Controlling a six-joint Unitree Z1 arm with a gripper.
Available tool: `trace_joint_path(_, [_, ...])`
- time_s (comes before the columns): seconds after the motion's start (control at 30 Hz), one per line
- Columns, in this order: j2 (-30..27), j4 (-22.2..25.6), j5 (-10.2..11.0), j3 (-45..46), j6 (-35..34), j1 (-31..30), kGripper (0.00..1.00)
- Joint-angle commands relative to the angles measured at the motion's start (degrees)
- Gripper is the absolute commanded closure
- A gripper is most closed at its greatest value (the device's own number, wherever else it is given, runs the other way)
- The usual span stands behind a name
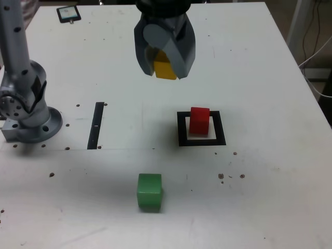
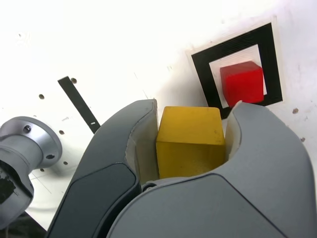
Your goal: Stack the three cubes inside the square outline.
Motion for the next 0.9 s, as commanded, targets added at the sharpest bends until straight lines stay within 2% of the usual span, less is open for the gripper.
trace_joint_path(0.0, [0.67,-0.09,-0.04,-0.35,1.01,0.85,0.85])
trace_joint_path(0.37, [5.15,-1.40,0.20,-0.98,6.74,6.40,0.85])
trace_joint_path(0.53, [7.50,-3.07,-0.96,-1.24,7.06,5.94,0.85])
trace_joint_path(0.67, [8.58,-3.66,-1.80,-1.79,4.80,3.78,0.85])
trace_joint_path(0.87, [9.76,-3.36,-2.70,-3.13,-2.65,-0.73,0.85])
